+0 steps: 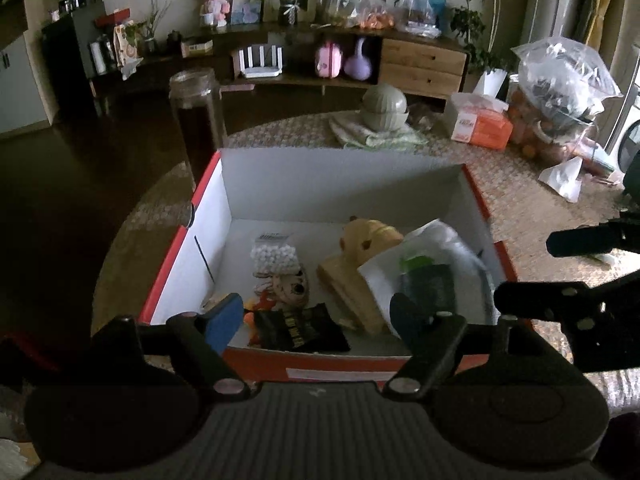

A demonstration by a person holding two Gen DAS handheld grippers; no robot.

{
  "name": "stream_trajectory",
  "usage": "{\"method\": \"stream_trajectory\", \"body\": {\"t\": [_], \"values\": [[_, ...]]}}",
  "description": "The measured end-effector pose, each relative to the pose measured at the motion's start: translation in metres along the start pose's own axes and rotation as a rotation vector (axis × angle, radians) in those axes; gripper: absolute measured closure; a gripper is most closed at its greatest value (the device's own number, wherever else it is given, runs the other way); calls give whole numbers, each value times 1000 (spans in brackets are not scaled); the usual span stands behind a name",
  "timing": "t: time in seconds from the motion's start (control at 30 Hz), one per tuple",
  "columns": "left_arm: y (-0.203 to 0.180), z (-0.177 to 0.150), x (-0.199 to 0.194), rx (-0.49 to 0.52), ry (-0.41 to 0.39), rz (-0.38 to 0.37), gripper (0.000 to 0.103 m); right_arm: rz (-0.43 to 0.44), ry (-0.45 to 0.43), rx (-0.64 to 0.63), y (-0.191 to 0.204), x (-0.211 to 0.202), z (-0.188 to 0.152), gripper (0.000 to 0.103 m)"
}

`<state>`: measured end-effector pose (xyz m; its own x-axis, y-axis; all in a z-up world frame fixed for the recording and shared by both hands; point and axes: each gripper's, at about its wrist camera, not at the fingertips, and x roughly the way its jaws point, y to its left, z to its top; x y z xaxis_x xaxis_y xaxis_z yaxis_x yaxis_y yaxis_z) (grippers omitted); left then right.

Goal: Organize objects
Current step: 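Open the right tool to drop the snack bag into the box, then move both tools back toward the marker pen and pink packet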

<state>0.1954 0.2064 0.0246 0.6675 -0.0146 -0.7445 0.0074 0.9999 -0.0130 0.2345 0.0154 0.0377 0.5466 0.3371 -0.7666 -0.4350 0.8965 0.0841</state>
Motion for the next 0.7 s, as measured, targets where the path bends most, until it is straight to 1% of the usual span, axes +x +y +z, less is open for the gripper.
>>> {"method": "stream_trajectory", "body": {"t": [0.13, 0.2, 0.27, 0.33, 0.4, 0.5, 0.57, 0.7], "values": [[-12, 0, -12, 15, -19, 0, 22, 24, -26, 10, -9, -20, -10, 23], [-20, -1, -17, 15, -24, -10, 22, 32, -42, 9, -15, -29, -16, 17], [-29, -1, -23, 17, -30, -23, 16, 32, -57, 7, -22, -38, -23, 13], [-39, -2, -26, 19, -37, -33, 13, 26, -65, 13, -32, -45, -31, 10], [-49, -4, -27, 24, -35, -40, 12, 23, -67, 18, -42, -51, -39, 6], [-66, -8, -26, 45, -29, -56, 12, 5, -67, 15, -57, -57, -54, 6], [-78, -11, -24, 57, -27, -58, 0, -13, -65, 6, -69, -61, -65, 6], [-105, -14, -21, 84, -44, -94, 0, -47, -53, 9, -96, -67, -88, 6]]}}
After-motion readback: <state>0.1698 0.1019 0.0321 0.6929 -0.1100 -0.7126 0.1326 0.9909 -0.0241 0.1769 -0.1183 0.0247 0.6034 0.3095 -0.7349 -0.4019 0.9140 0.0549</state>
